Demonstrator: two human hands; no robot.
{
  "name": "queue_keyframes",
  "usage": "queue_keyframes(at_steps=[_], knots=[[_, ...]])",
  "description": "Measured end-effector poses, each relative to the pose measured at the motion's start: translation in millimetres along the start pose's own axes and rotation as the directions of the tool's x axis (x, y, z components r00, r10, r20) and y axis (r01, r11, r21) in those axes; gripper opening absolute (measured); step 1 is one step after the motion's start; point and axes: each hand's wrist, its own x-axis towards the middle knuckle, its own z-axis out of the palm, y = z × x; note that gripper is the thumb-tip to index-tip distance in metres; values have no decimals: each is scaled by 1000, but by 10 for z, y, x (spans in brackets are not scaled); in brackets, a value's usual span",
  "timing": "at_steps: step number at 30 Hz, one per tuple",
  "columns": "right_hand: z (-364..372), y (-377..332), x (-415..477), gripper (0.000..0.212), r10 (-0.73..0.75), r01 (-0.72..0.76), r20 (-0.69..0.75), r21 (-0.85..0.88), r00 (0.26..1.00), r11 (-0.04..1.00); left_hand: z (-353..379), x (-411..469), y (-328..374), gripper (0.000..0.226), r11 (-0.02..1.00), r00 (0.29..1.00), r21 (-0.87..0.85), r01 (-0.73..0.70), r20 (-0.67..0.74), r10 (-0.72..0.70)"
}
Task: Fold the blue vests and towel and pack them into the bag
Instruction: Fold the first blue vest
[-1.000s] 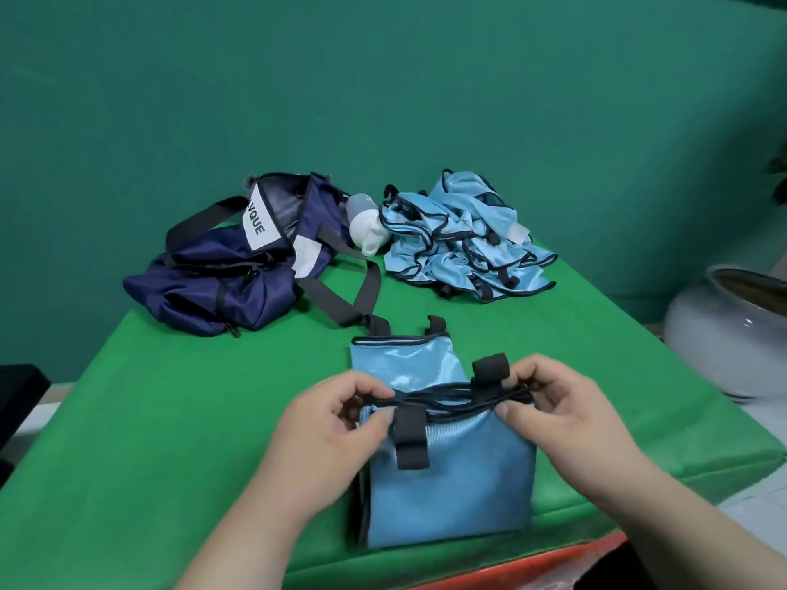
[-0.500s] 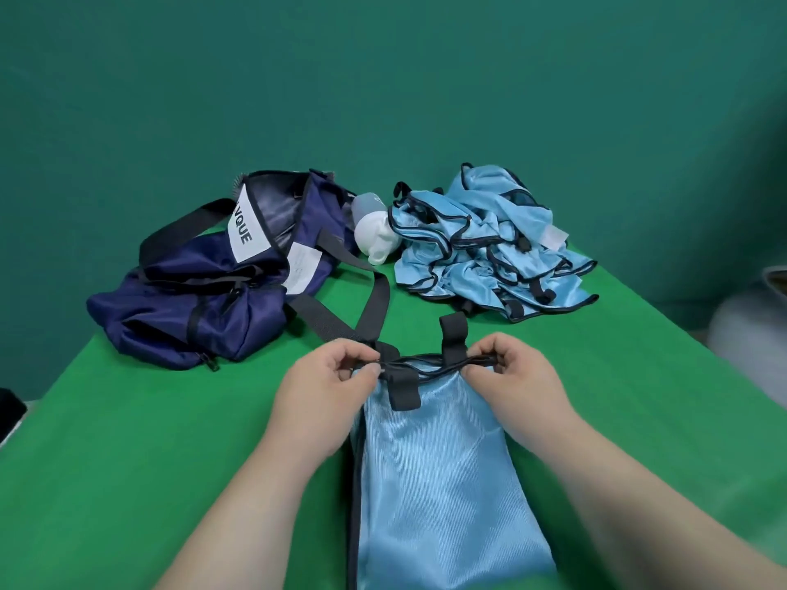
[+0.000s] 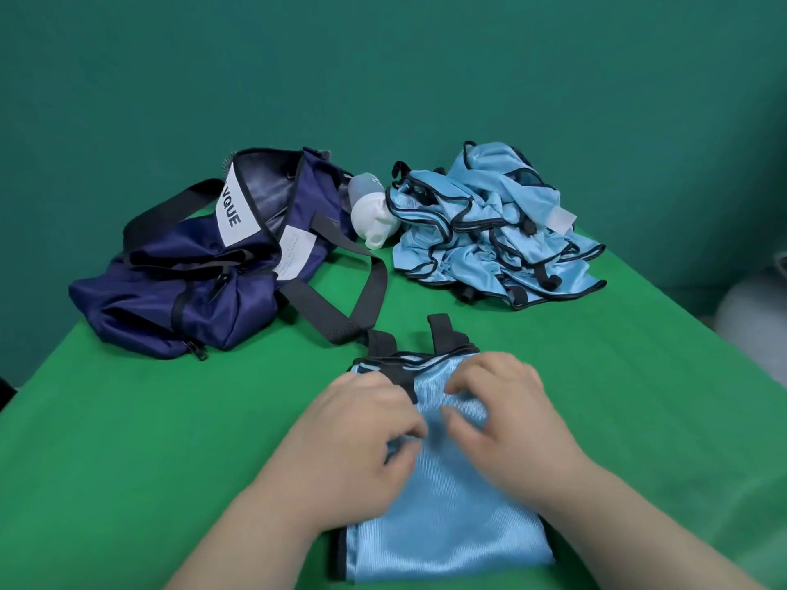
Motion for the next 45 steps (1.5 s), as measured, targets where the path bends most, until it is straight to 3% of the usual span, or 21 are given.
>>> queue_keyframes(at_steps=[3, 8, 12, 16, 21, 27, 30, 32, 35, 38, 42, 45], knots=[[89, 71, -34, 46, 7, -3, 136, -31, 991, 1000, 116, -20, -48, 25, 999, 997, 13, -33, 69, 32], [101, 84, -34, 58, 15, -9, 193, -30, 981, 1000, 156, 81, -117, 64, 991, 979, 91, 99, 170, -113], [99, 81, -20, 68, 10, 3, 244, -51, 970, 999, 224, 162, -267, 71, 952, 928, 75, 298, 211, -307], [101, 81, -20, 70, 8, 14, 285, -74, 958, 997, 267, 149, -323, 79, 945, 911, 91, 313, 253, -326], [91, 89, -5, 70, 21, 1, 305, -71, 952, 997, 245, 152, -376, 74, 923, 907, 15, 384, 183, -380], [92, 100, 11, 70, 14, 14, 336, -83, 942, 996, 250, 145, -388, 75, 900, 887, 94, 425, 158, -435], [92, 136, 15, 64, 1, -12, 292, 37, 956, 999, 216, 143, -337, 76, 890, 878, 105, 443, 148, -454], [85, 172, 8, 54, 30, -85, 229, 234, 973, 969, 178, 125, -253, 77, 893, 884, 132, 430, 139, -446], [64, 242, -26, 44, 165, -195, 104, 518, 981, 833, 92, 61, -63, 72, 918, 920, 167, 360, 99, -379], [30, 281, -101, 42, 254, -243, 77, 639, 964, 730, 21, -70, 92, 72, 945, 936, 127, 300, 152, -317], [-56, 215, -319, 40, 118, -181, 144, 583, 982, 793, 87, -260, 255, 90, 970, 917, 140, 201, 322, -237], [-51, 137, -453, 57, -114, 39, 322, 231, 940, 972, 225, -338, 230, 87, 954, 896, 199, 224, 342, -282]])
